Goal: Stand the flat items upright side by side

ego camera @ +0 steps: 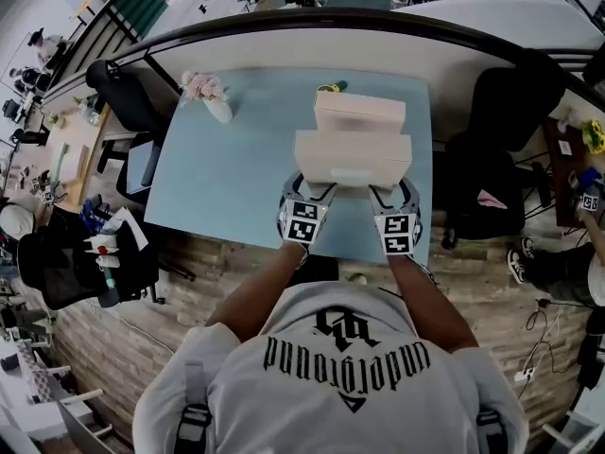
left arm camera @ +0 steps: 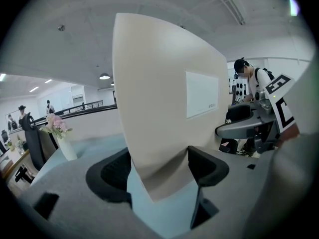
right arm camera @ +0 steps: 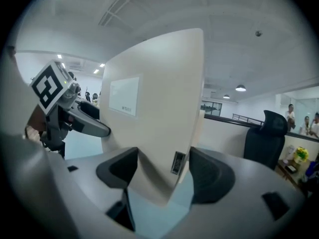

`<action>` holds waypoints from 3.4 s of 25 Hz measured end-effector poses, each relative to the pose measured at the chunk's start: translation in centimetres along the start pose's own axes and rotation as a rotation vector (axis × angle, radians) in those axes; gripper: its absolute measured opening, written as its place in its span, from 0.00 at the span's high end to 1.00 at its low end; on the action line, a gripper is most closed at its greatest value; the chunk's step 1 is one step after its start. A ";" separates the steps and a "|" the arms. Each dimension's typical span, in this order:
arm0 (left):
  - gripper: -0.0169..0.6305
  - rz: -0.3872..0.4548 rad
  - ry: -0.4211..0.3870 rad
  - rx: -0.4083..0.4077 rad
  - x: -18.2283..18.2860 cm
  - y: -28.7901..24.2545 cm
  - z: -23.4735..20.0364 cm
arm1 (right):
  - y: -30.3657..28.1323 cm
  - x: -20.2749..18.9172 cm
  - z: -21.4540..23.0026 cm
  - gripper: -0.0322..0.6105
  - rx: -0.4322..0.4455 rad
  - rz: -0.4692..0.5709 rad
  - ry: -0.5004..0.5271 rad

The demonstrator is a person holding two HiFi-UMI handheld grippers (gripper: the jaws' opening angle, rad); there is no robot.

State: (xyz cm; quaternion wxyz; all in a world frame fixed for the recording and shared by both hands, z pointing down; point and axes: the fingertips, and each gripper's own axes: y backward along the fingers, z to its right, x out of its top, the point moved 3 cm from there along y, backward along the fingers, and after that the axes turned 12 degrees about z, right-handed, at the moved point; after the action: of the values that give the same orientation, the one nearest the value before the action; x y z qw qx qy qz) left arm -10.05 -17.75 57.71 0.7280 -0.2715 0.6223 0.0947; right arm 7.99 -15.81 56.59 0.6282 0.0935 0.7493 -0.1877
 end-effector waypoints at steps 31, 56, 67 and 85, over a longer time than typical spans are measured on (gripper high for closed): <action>0.43 -0.089 -0.006 -0.097 -8.1 -12.7 -3.7 | -10.0 -9.2 3.7 0.45 -0.122 -0.169 0.045; 0.35 0.036 0.032 -0.055 -3.1 -8.9 -5.5 | -6.6 -5.1 5.0 0.42 -0.049 -0.060 -0.002; 0.36 0.265 0.088 -0.011 6.1 0.9 -1.7 | 2.8 5.3 3.9 0.47 0.085 0.167 0.005; 0.97 0.397 0.038 -0.104 11.6 14.1 3.6 | 12.8 13.7 -1.8 0.94 0.261 0.365 0.026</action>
State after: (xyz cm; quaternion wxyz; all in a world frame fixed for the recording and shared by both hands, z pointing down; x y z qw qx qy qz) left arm -11.28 -6.40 42.99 0.6681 -0.1827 0.6716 0.2632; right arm 8.55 -4.75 41.36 0.6245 0.3106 0.6974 -0.1650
